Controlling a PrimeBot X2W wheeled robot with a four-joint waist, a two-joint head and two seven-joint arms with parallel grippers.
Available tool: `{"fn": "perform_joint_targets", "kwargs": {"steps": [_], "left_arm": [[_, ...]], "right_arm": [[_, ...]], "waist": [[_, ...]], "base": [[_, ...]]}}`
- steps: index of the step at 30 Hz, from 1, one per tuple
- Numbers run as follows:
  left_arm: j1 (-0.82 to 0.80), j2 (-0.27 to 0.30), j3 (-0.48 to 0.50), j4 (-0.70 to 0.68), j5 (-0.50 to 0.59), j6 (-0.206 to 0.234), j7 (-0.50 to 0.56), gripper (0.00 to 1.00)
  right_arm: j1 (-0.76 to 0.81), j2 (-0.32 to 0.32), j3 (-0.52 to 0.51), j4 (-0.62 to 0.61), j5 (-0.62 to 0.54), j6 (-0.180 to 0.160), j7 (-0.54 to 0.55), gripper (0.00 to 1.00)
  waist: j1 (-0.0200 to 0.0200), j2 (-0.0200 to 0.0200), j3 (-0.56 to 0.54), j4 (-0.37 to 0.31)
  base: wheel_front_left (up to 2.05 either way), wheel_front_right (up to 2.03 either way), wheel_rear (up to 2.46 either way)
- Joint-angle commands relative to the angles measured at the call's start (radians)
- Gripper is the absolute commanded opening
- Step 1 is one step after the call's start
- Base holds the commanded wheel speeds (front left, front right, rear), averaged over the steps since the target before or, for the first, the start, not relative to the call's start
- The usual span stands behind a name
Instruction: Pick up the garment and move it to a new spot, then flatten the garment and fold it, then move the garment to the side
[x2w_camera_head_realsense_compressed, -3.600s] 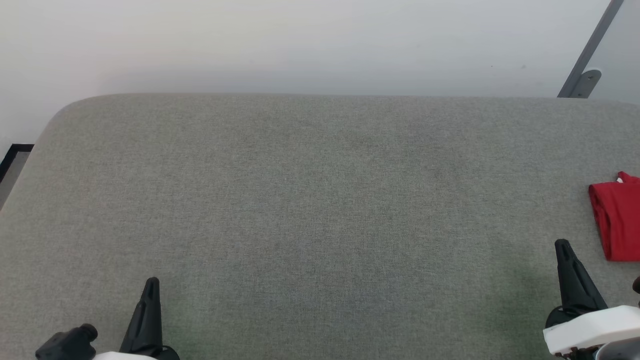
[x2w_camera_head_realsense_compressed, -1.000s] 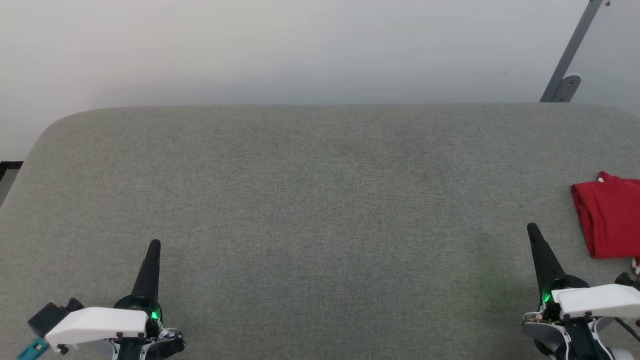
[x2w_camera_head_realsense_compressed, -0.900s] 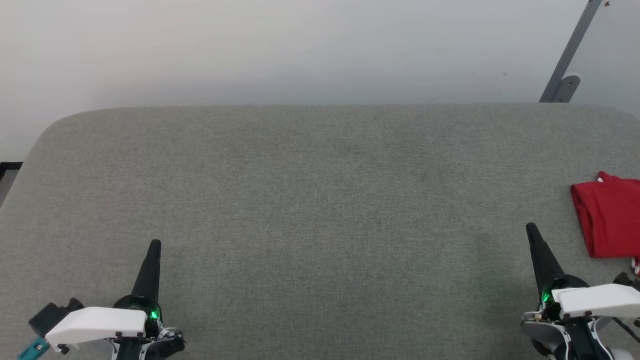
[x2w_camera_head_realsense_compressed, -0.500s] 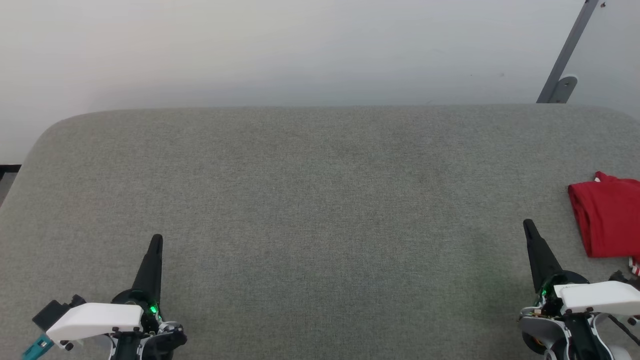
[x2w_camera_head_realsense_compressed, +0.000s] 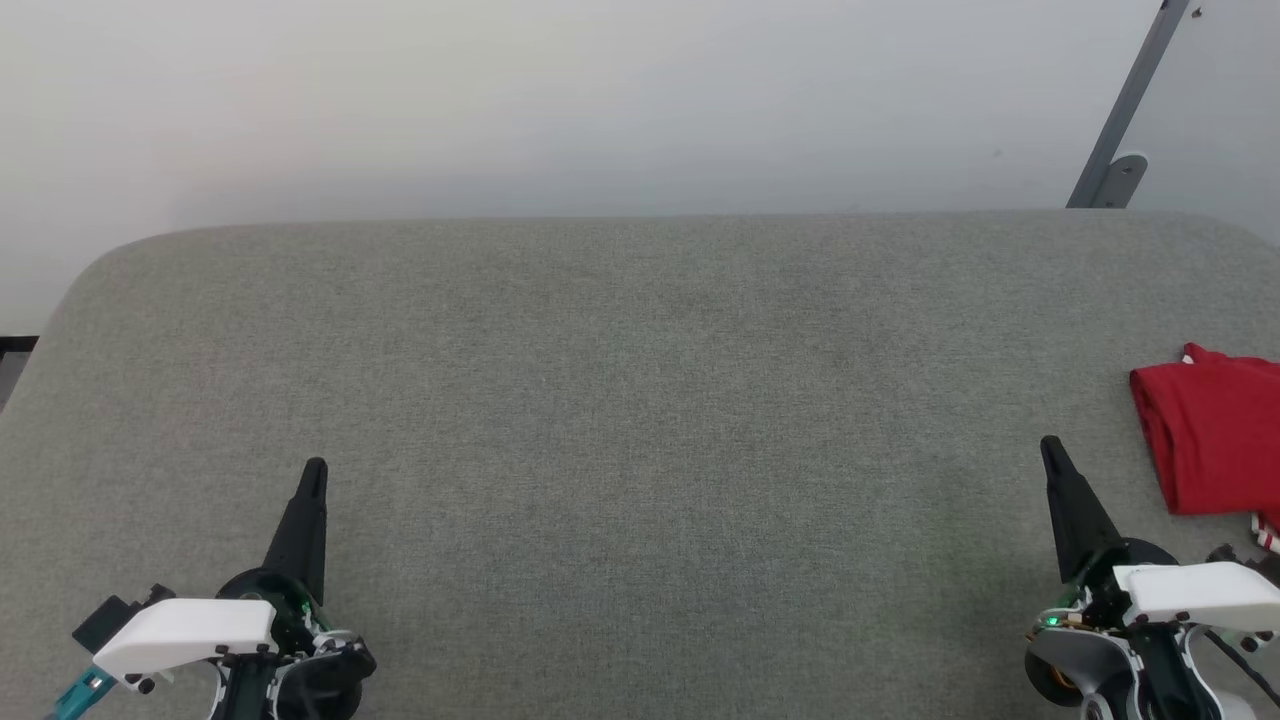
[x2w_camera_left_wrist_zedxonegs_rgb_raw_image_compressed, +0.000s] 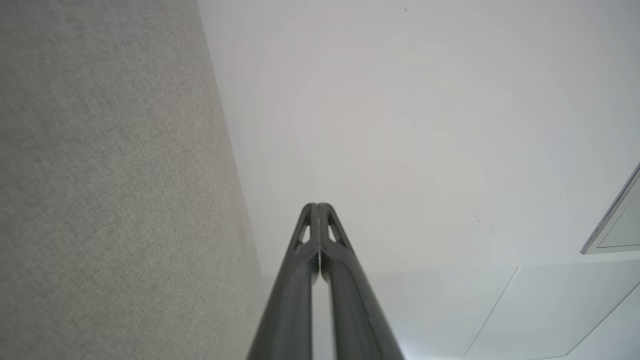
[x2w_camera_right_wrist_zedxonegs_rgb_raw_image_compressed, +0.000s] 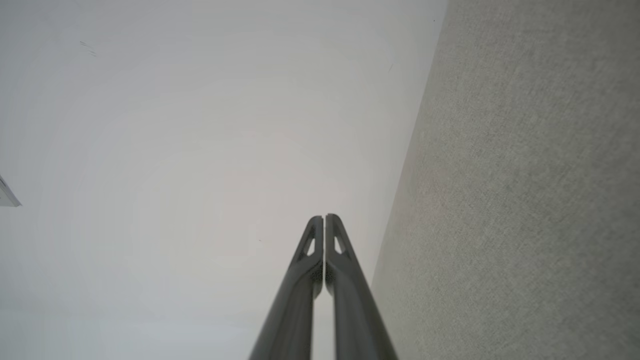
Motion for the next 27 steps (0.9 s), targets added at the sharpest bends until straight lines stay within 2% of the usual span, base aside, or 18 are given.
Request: {"fn": "perform_joint_targets", "kwargs": {"steps": [1,27], "left_arm": [[-0.016,0.000,0.004,0.001,-0.016,-0.003,0.009,0.00],[-0.017,-0.006,0.011,0.001,-0.008,-0.003,0.015,0.00]], "right_arm": [[-0.015,0.005,-0.002,0.005,0.016,0.000,0.009,0.00],[-0.011,0.005,-0.001,0.004,0.018,0.000,0.006,0.00]], "waist": [[0.0000,0.0000,0.000,0.000],[0.0000,0.0000,-0.001,-0.001]], "base": [[0.00,0.00,0.00],[0.00,0.00,0.00]]}}
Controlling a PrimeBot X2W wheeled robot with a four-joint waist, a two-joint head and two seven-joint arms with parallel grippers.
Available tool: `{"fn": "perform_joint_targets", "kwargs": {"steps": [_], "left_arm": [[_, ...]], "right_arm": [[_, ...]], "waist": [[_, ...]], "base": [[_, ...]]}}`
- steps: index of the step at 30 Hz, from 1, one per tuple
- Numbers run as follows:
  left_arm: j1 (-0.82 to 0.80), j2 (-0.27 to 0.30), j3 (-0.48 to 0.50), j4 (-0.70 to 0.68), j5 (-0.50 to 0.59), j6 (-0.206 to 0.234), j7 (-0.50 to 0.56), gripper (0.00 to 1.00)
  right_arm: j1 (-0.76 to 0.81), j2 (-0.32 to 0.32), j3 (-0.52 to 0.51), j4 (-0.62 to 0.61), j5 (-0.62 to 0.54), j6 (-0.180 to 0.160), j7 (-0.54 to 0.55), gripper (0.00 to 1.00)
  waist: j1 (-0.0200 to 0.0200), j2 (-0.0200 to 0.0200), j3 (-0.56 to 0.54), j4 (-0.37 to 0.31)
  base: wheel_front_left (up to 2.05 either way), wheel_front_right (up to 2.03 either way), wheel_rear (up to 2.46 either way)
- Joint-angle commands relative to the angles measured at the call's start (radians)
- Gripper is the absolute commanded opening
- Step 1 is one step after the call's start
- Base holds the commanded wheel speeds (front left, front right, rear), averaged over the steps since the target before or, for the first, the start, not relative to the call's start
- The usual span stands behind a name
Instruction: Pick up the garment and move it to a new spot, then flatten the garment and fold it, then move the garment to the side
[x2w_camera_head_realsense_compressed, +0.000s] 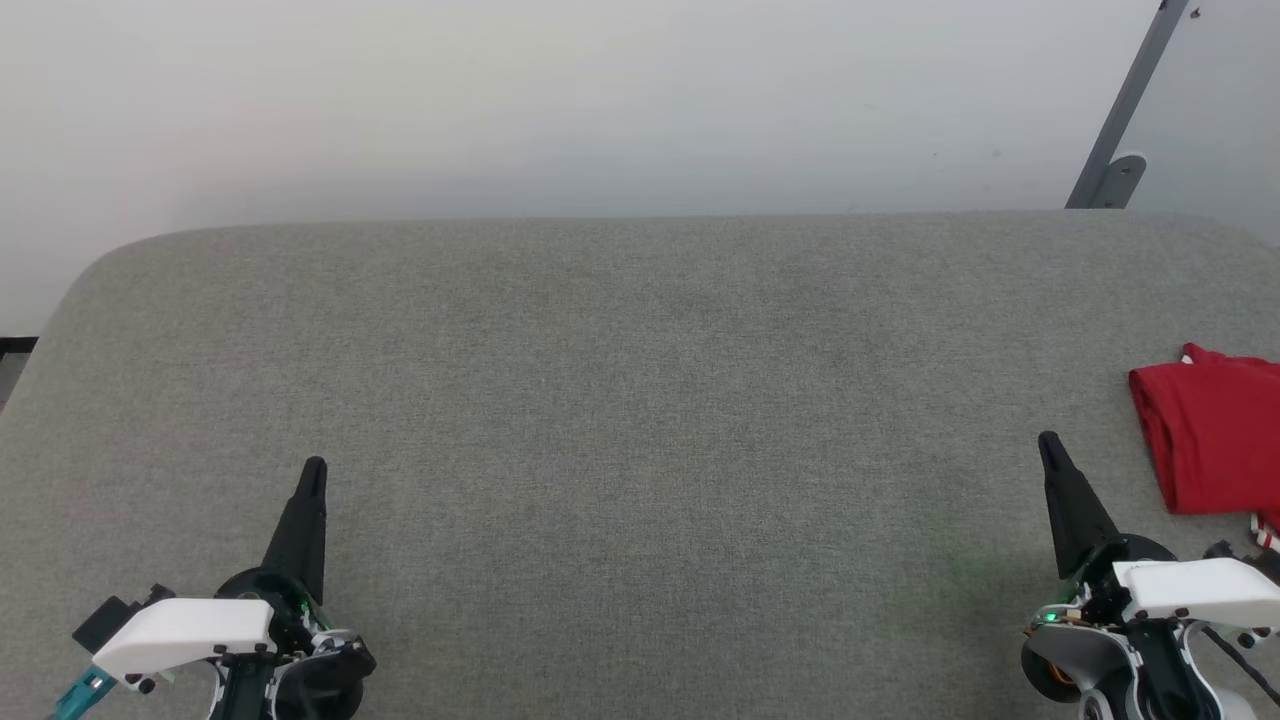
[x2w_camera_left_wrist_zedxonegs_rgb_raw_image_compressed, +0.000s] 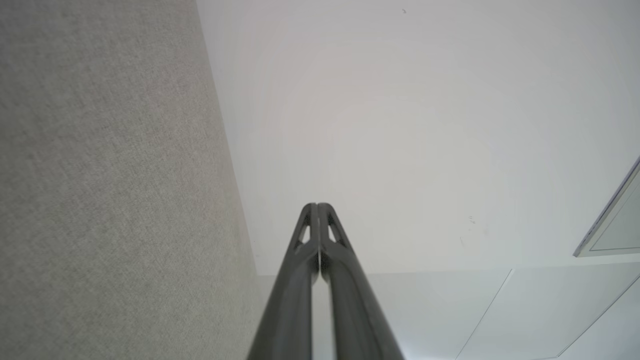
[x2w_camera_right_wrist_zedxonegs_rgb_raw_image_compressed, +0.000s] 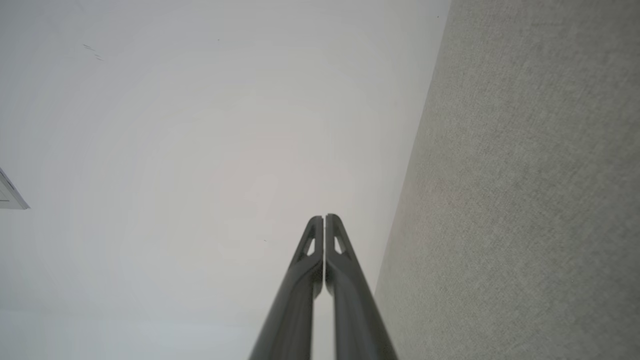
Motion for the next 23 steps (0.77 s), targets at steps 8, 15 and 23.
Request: {"fn": "perform_joint_targets", "kwargs": {"steps": [8,15,23], "left_arm": [[-0.015,-0.003,0.005,0.000,0.004,-0.003,0.007,0.00],[-0.015,-0.004,0.006,0.000,0.006,-0.003,0.008,0.00],[-0.015,-0.005,0.008,0.000,0.007,-0.003,0.008,0.00]], "right_arm": [[-0.003,0.002,0.000,0.001,0.004,0.000,0.001,0.00],[-0.003,0.002,0.000,0.001,0.004,0.000,0.000,0.00],[-0.003,0.002,0.000,0.001,0.004,0.000,0.000,0.00]], "waist": [[0.0000,0.0000,0.000,0.000],[0.0000,0.0000,0.000,0.000],[0.0000,0.0000,0.000,0.000]], "base": [[0.00,0.00,0.00],[0.00,0.00,0.00],[0.00,0.00,0.00]]}}
